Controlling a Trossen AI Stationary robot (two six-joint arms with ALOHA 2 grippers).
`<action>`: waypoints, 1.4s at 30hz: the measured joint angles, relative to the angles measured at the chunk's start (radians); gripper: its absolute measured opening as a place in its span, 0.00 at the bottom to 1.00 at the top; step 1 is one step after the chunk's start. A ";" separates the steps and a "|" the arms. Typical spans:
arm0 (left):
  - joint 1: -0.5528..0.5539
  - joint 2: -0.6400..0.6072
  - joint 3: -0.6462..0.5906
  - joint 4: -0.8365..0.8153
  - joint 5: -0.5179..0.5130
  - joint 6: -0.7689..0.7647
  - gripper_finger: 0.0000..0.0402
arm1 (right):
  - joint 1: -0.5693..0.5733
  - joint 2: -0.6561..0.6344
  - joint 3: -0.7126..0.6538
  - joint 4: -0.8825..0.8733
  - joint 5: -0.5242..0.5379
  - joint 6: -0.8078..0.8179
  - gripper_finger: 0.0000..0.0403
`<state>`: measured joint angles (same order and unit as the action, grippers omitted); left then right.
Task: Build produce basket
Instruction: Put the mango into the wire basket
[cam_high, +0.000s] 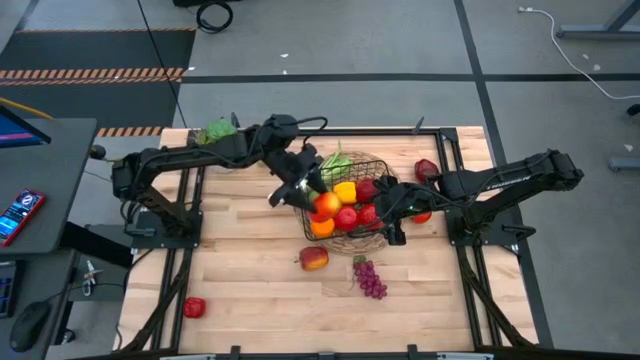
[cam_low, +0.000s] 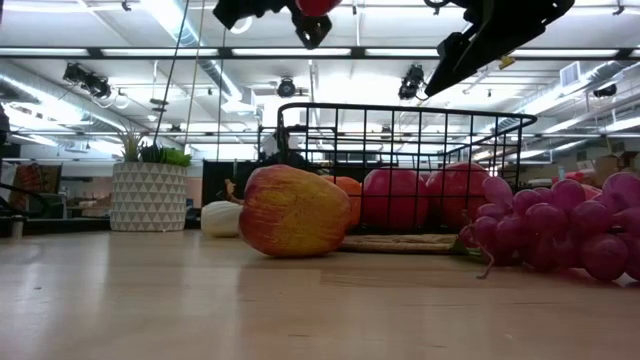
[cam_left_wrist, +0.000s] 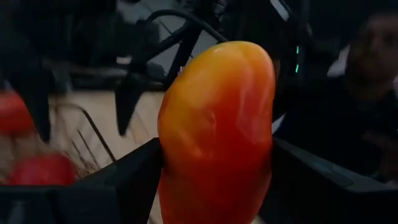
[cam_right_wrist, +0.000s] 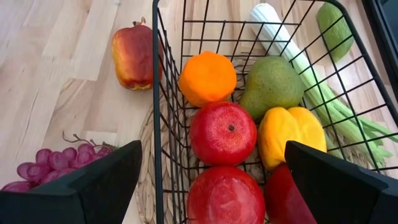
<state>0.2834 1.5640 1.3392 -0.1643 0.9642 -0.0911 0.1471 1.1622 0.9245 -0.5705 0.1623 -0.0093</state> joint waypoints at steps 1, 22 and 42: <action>0.003 0.001 0.000 0.002 0.000 -0.054 0.71 | 0.000 0.000 0.000 0.000 0.000 0.000 0.99; -0.022 0.007 0.000 -0.037 -0.377 -0.098 0.71 | 0.000 -0.010 0.000 -0.003 0.033 0.008 0.99; -0.129 0.169 0.052 -0.063 -0.753 0.012 0.71 | -0.001 -0.445 -0.187 0.141 0.080 0.014 0.99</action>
<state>0.1541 1.7335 1.3907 -0.2272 0.2116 -0.0789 0.1463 0.7170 0.7377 -0.4299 0.2420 0.0048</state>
